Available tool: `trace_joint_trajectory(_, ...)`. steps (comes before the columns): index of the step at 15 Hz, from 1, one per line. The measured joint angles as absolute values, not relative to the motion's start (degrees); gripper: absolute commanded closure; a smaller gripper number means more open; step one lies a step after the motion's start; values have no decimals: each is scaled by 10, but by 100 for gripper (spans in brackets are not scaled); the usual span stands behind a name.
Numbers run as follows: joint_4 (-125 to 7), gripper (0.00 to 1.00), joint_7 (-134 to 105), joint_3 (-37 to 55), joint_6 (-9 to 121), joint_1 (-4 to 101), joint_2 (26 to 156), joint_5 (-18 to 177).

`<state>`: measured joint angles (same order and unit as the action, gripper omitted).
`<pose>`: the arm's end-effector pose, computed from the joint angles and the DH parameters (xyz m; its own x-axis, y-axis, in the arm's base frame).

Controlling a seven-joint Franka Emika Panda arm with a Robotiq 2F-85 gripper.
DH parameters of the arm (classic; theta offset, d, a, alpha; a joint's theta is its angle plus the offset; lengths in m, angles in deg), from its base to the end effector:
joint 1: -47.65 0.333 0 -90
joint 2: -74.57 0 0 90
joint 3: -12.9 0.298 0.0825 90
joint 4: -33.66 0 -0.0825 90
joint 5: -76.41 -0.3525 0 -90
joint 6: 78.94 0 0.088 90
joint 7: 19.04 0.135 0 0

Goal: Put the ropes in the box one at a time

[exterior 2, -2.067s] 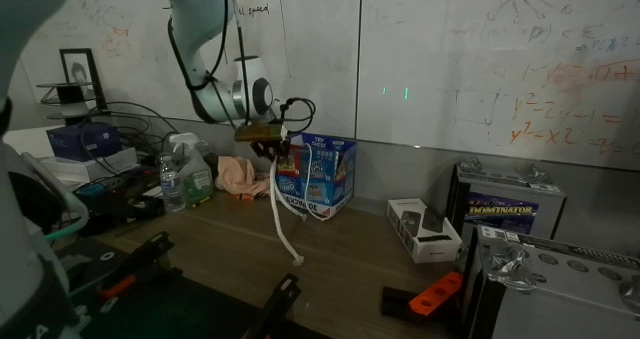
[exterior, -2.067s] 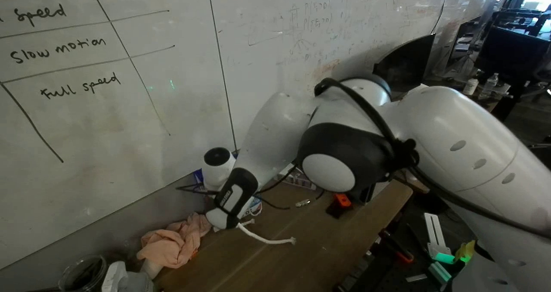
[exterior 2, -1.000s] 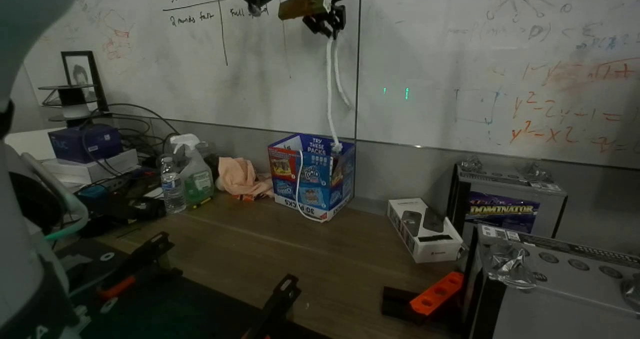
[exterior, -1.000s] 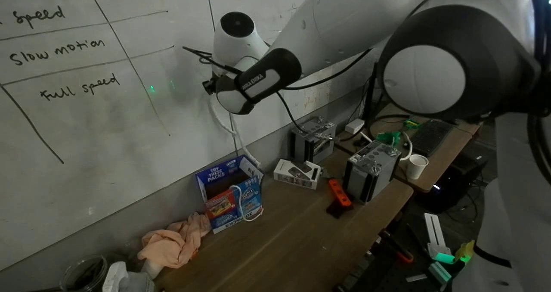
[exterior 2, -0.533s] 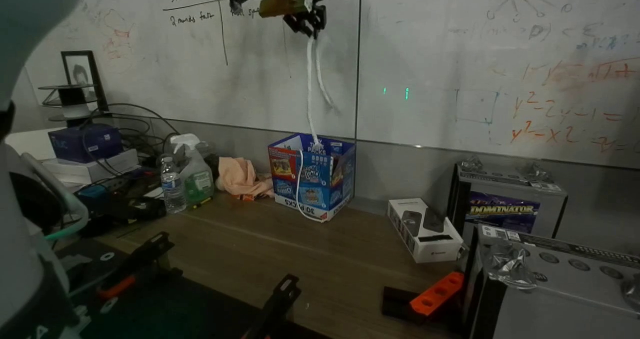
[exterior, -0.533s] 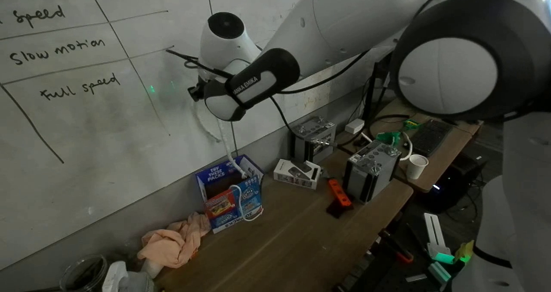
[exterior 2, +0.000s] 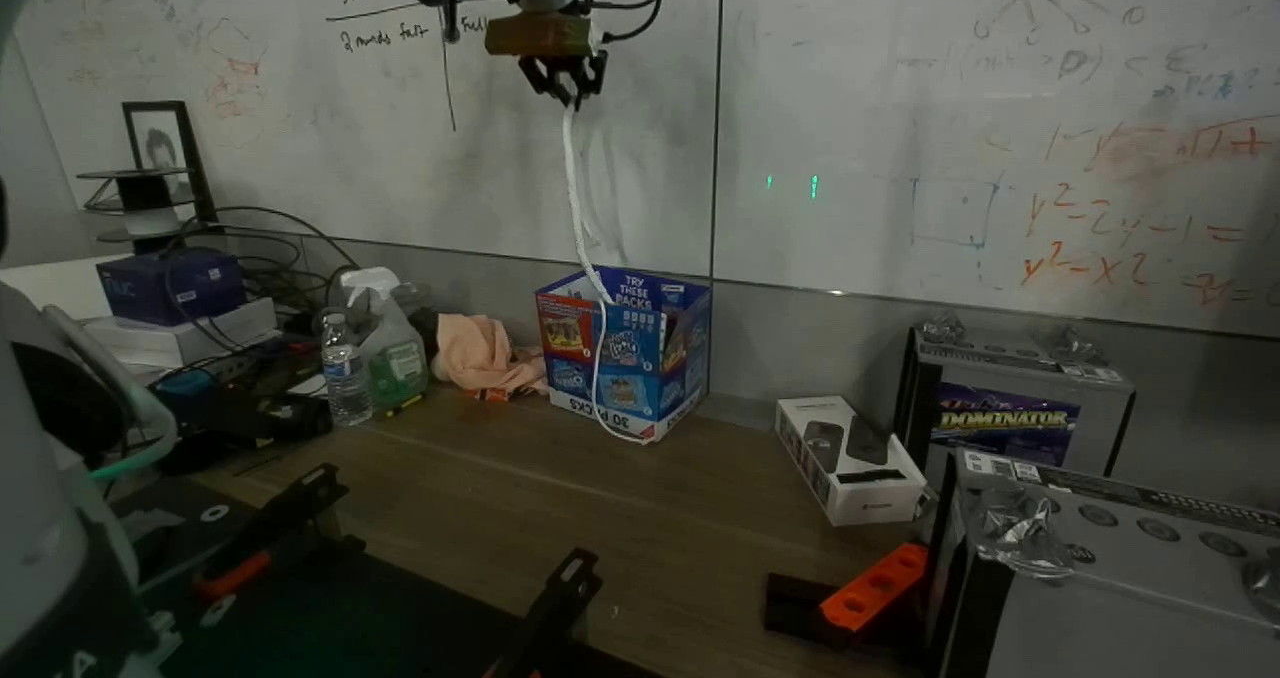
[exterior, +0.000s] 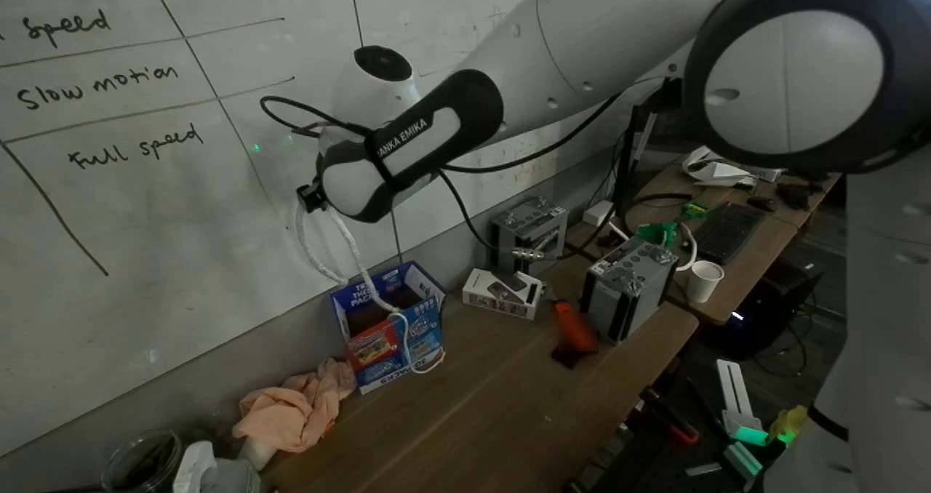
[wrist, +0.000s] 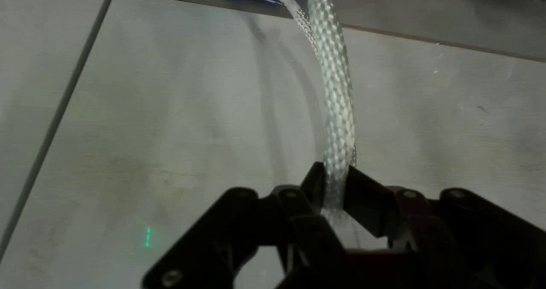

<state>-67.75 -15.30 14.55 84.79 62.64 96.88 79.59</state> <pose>0.6539 0.1958 0.4035 0.7392 0.1994 0.6433 0.2658 -0.9640 -0.0067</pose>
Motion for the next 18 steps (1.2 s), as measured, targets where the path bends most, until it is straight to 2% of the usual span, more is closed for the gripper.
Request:
trace_joint_trajectory(3,-677,96,-277,226,818,553,970,728)
trace_joint_trajectory(6,-675,96,-360,261,783,504,974,699)
trace_joint_trajectory(18,-650,96,-421,266,764,479,1050,718)
